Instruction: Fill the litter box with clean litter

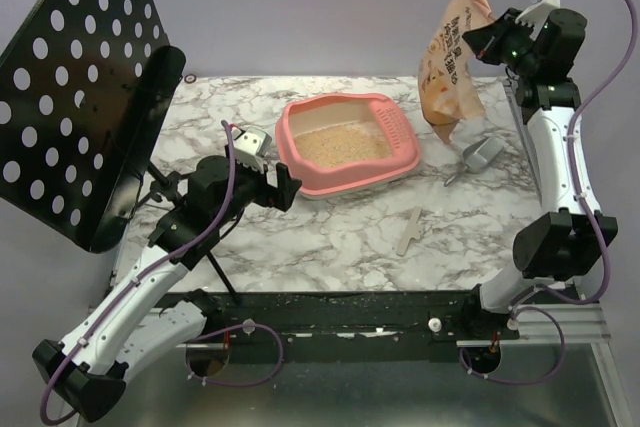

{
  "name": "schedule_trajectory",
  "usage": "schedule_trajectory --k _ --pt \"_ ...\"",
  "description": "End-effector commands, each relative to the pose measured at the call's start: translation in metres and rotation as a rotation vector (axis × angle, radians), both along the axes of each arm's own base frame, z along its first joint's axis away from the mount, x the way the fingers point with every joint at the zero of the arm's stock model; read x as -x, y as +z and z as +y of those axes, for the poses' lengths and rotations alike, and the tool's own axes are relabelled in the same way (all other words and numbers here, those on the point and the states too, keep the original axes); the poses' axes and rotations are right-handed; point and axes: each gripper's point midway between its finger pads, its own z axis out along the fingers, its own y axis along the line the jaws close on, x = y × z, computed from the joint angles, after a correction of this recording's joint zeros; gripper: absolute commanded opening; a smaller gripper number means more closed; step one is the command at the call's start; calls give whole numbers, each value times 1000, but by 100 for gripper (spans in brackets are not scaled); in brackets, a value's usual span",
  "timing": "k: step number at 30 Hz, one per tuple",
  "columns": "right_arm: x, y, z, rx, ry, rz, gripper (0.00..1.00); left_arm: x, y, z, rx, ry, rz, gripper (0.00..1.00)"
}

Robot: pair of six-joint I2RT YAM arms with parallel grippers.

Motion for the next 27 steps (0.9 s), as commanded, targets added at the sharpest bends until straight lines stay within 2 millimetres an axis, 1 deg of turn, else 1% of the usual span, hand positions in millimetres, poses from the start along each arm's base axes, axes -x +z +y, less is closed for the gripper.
schedule_trajectory --k 1,4,8,11,14,18,19,22,25,27 --pt "103 142 54 158 255 -379 0 3 18 2 16 -2 -45 99" --pt "134 145 72 219 364 -381 0 5 21 4 16 0 -57 99" --pt "193 146 99 289 595 -448 0 10 29 6 5 -21 -90 99" --pt "233 146 114 337 743 -523 0 14 36 10 2 -32 -126 99" --pt "272 145 124 376 877 -577 0 18 43 14 -6 -33 -160 99" --pt "308 136 130 389 1002 -610 0 30 55 10 6 -106 -209 99" --pt "320 131 137 376 1057 -611 0 35 58 7 15 -140 -221 99" --pt "336 115 145 352 1120 -602 0 48 68 0 44 -236 -261 99" --pt "344 89 155 322 1173 -574 0 67 79 -9 83 -348 -310 99" --pt "343 72 162 316 1190 -561 0 78 83 -13 108 -404 -334 99"
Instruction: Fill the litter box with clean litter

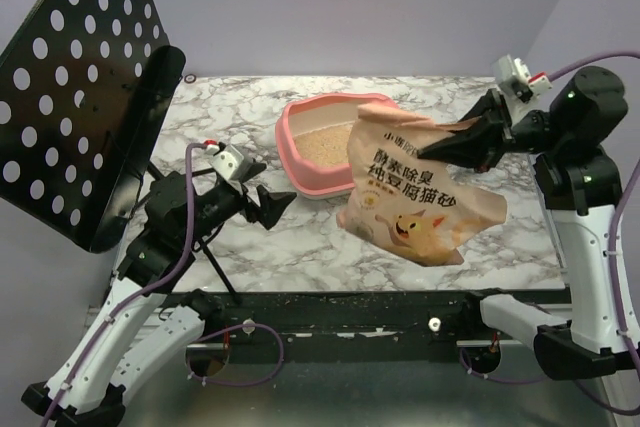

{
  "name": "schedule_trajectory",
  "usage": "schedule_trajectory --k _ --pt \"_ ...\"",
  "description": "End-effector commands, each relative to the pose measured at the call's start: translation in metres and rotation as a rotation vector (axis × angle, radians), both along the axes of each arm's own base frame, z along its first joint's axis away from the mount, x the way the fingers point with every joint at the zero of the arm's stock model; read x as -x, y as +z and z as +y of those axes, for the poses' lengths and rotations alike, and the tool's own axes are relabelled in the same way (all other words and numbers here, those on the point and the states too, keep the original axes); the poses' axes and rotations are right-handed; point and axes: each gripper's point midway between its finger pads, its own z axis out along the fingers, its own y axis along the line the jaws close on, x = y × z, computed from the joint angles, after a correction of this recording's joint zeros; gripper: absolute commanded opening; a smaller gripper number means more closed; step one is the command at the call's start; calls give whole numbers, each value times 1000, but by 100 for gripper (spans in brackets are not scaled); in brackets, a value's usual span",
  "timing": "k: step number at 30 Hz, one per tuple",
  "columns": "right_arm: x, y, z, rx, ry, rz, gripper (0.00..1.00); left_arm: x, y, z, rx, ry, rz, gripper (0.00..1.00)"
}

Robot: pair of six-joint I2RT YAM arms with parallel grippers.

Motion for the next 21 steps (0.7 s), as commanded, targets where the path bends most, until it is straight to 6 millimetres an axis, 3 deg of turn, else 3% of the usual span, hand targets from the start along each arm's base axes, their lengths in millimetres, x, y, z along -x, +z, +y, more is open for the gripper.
schedule_trajectory --k 1,7,16,21 --pt "1 -16 14 -2 57 -113 0 38 30 -20 61 -238 -123 99" --pt "-11 -67 52 90 101 -35 0 58 33 -30 87 -366 -138 99" --pt "-45 -111 83 132 122 41 0 52 30 -29 83 -338 -132 99" --pt "-53 -142 96 163 134 86 0 49 29 -28 81 -317 -130 99"
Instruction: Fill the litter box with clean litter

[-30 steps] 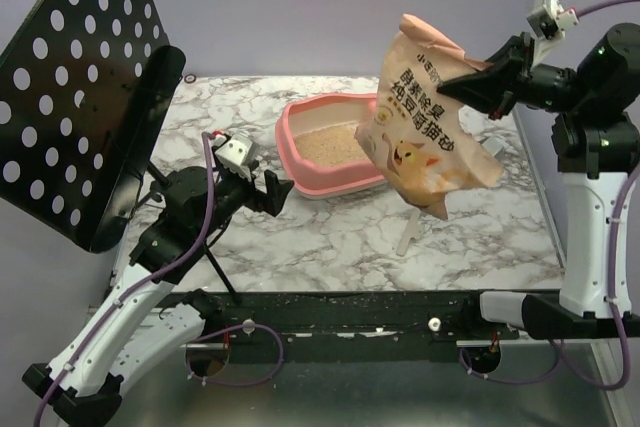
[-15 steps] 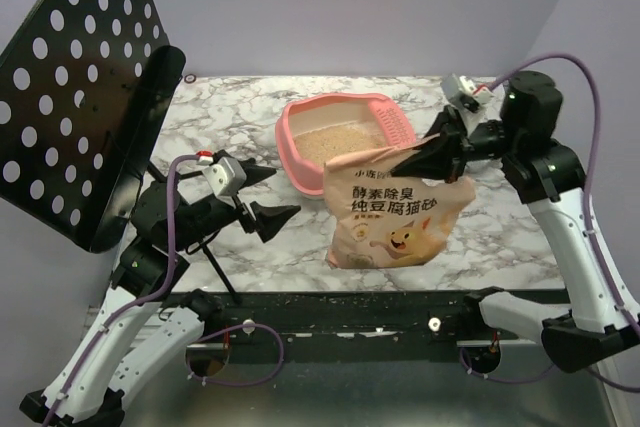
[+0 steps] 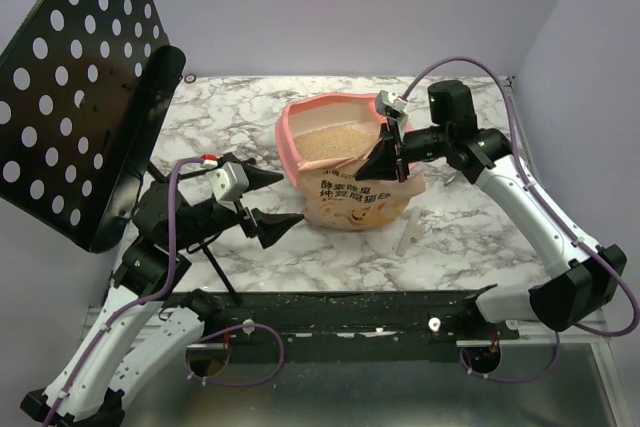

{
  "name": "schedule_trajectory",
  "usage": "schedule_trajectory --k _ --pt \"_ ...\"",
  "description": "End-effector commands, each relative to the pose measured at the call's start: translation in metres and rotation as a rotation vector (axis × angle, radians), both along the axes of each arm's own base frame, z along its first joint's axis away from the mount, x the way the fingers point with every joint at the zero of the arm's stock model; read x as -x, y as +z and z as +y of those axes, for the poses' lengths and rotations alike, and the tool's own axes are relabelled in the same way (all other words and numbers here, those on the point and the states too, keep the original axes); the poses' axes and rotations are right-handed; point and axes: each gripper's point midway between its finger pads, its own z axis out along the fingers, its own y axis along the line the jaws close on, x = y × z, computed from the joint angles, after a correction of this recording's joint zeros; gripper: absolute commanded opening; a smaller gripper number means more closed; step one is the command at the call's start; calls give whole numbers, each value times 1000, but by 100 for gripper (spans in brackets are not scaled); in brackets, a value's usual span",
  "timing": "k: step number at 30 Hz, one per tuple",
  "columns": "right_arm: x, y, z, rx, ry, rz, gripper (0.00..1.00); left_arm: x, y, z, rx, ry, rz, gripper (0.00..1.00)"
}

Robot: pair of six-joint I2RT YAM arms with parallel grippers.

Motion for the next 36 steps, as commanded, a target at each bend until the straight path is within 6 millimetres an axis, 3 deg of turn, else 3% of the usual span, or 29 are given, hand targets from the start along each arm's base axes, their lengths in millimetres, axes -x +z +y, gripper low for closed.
schedule_trajectory --k 1,7,14,21,23,25,28,30,36 --pt "3 23 15 -97 82 -139 0 -4 0 0 4 9 -14 99" --pt "-1 -7 35 -81 131 -64 0 -6 -1 0 3 18 -9 99" --pt "4 -20 59 -66 118 -64 0 -15 -12 -2 -38 33 3 99" --pt "12 -25 52 -46 45 -70 0 -44 -36 -2 -162 108 21 99" --pt "8 -29 51 -35 2 -55 13 -40 -43 -13 -214 39 16 99" --pt "6 -31 48 -23 -32 -40 34 -39 -54 -20 -282 -14 9 99" --pt "14 -25 43 -29 -40 -42 52 -52 -62 -23 -391 16 -41 99" --pt "19 -22 38 -39 -45 -55 58 -60 -59 -24 -426 34 -66 99" --pt "19 -21 24 -17 -167 -35 61 -77 -63 -27 -512 40 -100 99"
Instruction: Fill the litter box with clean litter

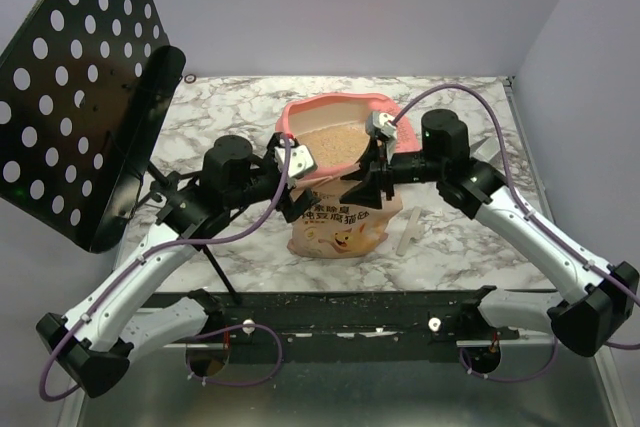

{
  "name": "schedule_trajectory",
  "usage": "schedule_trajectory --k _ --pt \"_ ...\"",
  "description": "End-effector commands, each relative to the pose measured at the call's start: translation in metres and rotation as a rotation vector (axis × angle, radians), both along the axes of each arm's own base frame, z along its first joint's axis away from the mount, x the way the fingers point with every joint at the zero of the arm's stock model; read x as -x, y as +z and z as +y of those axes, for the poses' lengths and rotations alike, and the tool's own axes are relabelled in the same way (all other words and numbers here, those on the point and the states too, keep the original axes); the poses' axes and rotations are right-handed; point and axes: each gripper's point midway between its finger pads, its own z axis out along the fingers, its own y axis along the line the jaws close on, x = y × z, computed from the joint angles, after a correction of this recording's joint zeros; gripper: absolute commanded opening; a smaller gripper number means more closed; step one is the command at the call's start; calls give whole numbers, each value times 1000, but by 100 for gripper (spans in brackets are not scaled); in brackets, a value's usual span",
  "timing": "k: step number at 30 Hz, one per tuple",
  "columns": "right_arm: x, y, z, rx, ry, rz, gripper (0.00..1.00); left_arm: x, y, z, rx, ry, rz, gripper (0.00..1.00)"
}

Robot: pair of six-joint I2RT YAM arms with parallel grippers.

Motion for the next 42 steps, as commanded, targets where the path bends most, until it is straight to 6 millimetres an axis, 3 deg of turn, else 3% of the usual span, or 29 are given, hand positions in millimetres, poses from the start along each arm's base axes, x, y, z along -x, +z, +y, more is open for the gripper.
schedule_trajectory --k 1,7,10,12,13,16,17,21,26,29,33,42 --pt "-4 -2 -11 13 -133 20 61 -12 -4 2 -100 -8 -54 99" --pt "-22 -12 -37 56 -384 50 64 6 -54 -20 -179 -175 102 99" --pt "-28 -21 -47 90 -470 87 64 11 -66 -25 -203 -212 142 95" --pt "-29 -30 -54 117 -508 105 64 15 -69 -26 -202 -219 153 82" --pt "-30 -36 -56 130 -525 119 64 16 -69 -25 -200 -214 151 69" --pt "-28 -43 -63 142 -565 140 64 21 -68 -20 -195 -172 136 11" --pt "-27 -43 -66 143 -578 142 64 23 -66 -19 -187 -162 116 0" --pt "-20 -38 -71 145 -578 148 59 31 -67 -8 -172 -88 72 0" --pt "-5 -36 -70 180 -522 191 35 34 -77 2 -175 16 -2 0" --pt "3 -35 -69 204 -487 222 30 24 -82 12 -198 120 -81 0" --pt "5 -41 -71 278 -474 266 1 12 -85 18 -216 218 -177 0" --pt "-32 -50 -55 319 -504 203 0 10 -46 11 -155 228 -319 0"
